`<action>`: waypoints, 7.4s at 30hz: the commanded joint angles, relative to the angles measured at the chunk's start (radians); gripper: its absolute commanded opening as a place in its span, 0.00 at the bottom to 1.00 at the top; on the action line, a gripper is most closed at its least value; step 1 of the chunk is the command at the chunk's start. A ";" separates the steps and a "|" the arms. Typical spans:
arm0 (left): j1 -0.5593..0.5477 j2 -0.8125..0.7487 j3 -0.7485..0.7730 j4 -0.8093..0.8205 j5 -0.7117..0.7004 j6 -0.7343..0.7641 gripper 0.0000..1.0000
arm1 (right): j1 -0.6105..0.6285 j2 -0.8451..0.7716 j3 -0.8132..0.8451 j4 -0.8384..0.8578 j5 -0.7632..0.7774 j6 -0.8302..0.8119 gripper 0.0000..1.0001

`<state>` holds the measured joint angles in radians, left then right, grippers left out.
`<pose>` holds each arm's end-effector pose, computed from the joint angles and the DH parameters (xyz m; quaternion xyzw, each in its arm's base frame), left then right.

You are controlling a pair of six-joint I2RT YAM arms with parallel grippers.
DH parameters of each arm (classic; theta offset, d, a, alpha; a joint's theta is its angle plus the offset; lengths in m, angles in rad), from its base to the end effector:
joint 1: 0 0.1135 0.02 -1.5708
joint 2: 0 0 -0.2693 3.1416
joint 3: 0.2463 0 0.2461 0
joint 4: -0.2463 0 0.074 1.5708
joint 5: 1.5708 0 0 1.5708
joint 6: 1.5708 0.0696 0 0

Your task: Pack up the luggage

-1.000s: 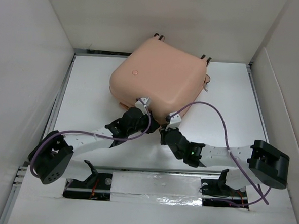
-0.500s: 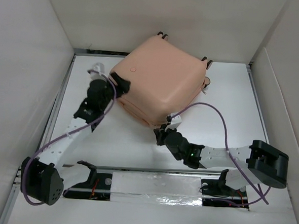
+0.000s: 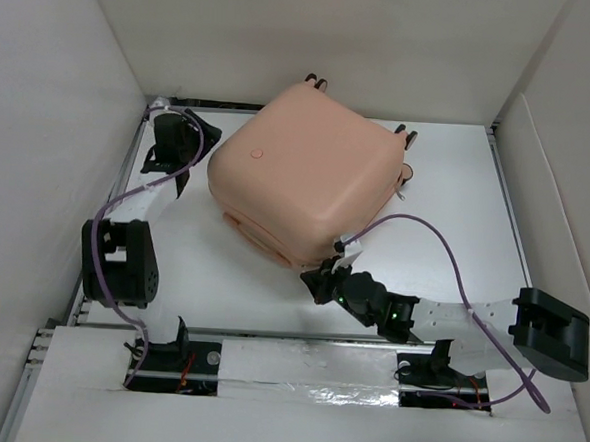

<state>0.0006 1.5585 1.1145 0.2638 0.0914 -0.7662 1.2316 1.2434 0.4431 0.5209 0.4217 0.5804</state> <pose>0.3990 -0.0061 0.3088 -0.2598 0.7223 -0.2716 0.5805 0.1183 0.2497 0.2011 -0.1305 0.7802 0.3600 0.4946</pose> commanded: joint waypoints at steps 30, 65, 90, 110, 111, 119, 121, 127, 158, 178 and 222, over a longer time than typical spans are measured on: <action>-0.312 -0.236 -0.774 0.548 0.133 -0.171 0.51 | 0.037 0.479 0.822 -0.204 -0.494 -0.258 0.00; -0.341 0.169 0.144 0.158 0.058 -0.041 0.85 | -0.669 -0.797 -0.095 -0.650 -0.724 -0.157 0.00; -0.361 0.870 1.102 -0.101 0.237 -0.114 0.85 | -0.618 -0.749 -0.066 -0.676 -0.744 -0.189 0.00; -0.361 0.983 1.159 0.075 0.281 -0.278 0.09 | -0.618 -0.757 -0.067 -0.688 -0.739 -0.180 0.00; -0.361 0.976 1.145 0.078 0.275 -0.275 0.01 | -0.609 -0.757 -0.067 -0.688 -0.739 -0.180 0.00; -0.286 0.684 0.652 0.300 0.214 -0.212 0.00 | -0.609 -0.753 -0.058 -0.681 -0.672 -0.178 0.00; -0.226 0.599 0.389 0.451 0.202 -0.235 0.00 | -0.609 -0.750 -0.050 -0.645 -0.637 -0.182 0.00; -0.123 0.341 -0.135 0.733 0.177 -0.294 0.00 | -0.642 -0.578 0.034 -0.550 -0.609 -0.244 0.00; 0.007 0.127 -0.168 0.482 0.156 -0.186 0.00 | -0.353 -0.449 -0.007 -0.385 -0.778 -0.192 0.00; -0.079 -0.077 -0.524 0.703 0.136 -0.255 0.00 | -1.117 -0.392 0.083 -0.368 -1.082 -0.240 0.00; -0.171 -0.927 -0.866 0.226 0.214 0.037 0.00 | -0.664 -0.612 -0.158 -0.420 -0.528 -0.097 0.43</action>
<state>-0.1699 0.6586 0.2779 0.4999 0.1848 -0.7979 0.5583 0.6231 0.2844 0.0326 -0.1589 0.4850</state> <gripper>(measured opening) 0.003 0.427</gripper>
